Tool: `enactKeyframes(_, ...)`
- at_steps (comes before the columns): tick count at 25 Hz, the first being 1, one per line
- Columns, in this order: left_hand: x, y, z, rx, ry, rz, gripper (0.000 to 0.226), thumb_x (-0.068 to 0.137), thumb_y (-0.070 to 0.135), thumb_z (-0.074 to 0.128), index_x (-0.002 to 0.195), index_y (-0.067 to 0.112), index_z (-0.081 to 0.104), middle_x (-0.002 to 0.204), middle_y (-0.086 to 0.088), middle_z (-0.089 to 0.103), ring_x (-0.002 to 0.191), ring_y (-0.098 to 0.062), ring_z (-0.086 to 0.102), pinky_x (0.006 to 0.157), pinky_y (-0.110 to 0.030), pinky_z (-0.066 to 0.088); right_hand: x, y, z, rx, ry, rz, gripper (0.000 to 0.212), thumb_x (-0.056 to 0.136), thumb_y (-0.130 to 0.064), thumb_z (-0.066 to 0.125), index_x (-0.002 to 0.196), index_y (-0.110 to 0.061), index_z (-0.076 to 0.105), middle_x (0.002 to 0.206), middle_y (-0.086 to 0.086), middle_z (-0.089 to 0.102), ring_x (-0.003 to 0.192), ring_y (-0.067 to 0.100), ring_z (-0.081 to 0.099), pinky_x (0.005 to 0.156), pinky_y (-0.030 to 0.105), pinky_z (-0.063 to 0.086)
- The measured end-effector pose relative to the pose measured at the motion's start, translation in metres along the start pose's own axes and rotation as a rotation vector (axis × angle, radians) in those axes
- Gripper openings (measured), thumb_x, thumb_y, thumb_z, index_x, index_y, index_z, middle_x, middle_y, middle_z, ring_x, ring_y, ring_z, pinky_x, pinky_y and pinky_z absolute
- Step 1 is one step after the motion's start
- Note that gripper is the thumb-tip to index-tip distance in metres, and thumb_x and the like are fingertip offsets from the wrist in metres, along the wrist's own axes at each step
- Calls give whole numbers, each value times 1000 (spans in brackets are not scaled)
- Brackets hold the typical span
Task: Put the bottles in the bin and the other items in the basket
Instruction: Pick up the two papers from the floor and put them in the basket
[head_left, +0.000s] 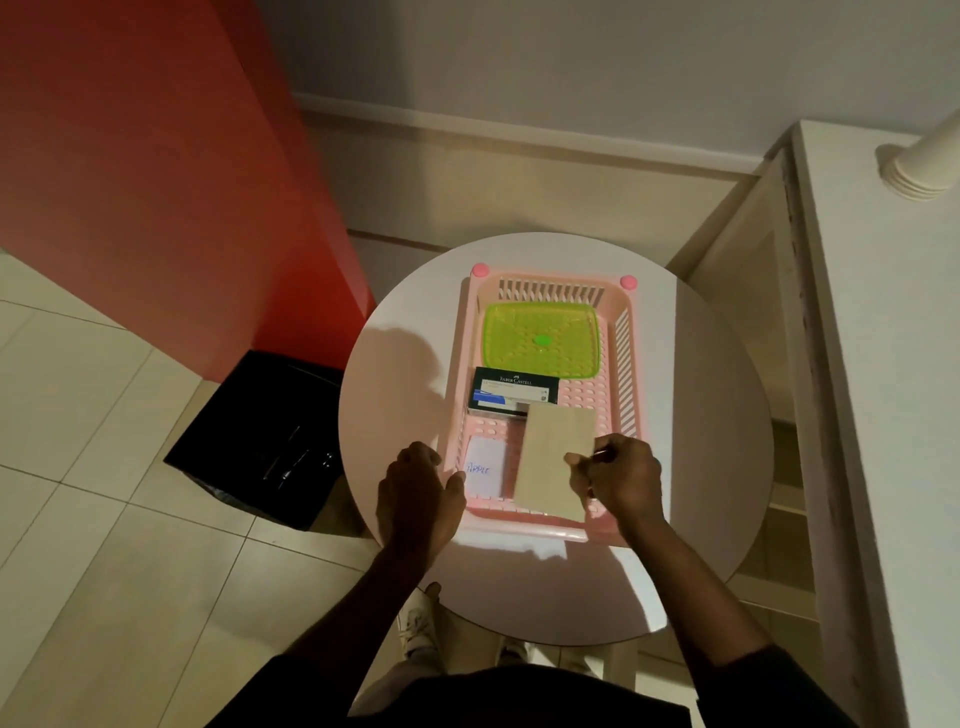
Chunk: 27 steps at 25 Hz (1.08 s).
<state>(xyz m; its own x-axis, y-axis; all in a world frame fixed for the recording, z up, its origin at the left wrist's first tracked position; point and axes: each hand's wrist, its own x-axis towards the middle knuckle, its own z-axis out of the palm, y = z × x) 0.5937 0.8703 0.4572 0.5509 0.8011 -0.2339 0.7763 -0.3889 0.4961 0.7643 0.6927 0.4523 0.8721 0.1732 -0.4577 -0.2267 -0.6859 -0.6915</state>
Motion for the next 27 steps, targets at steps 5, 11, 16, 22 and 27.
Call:
enactKeyframes(5, -1, -23, 7, 61, -79, -23, 35, 97, 42, 71, 113, 12, 62, 113, -2, 75, 94, -17, 75, 82, -31, 62, 37, 13, 2, -333, 35, 61, 22, 83, -15, 83, 104, -9, 76, 99, 9, 77, 85, 27, 72, 77, 37, 60)
enactKeyframes(11, -2, -24, 10, 46, -93, -23, 35, 97, 42, 71, 115, 12, 65, 112, -2, 78, 94, -17, 77, 70, -22, 52, 47, 13, 20, -430, -85, 123, 36, 82, -19, 87, 111, -3, 73, 104, 14, 77, 92, 33, 75, 90, 43, 61)
enactKeyframes(16, -1, -25, 11, 41, -86, -59, 34, 97, 45, 70, 111, 14, 65, 107, 1, 78, 89, -15, 76, 74, -25, 58, 41, 17, 34, -427, -86, 114, 33, 86, -15, 82, 113, 1, 72, 106, 14, 76, 97, 32, 73, 89, 39, 59)
enactKeyframes(22, -2, -24, 15, 79, -64, -43, 33, 96, 46, 71, 104, 14, 67, 98, 3, 76, 79, -13, 73, 78, -29, 61, 16, 15, 39, -521, 13, -76, 31, 103, -29, 56, 120, -4, 62, 116, 14, 70, 106, 32, 68, 94, 40, 55)
enactKeyframes(27, -2, -23, 18, 112, -68, -12, 30, 97, 43, 71, 100, 14, 64, 86, 3, 72, 70, -12, 69, 73, -33, 62, 2, 11, 34, -609, 43, -116, 51, 103, -40, 54, 143, -9, 45, 136, 13, 61, 119, 31, 64, 102, 42, 55)
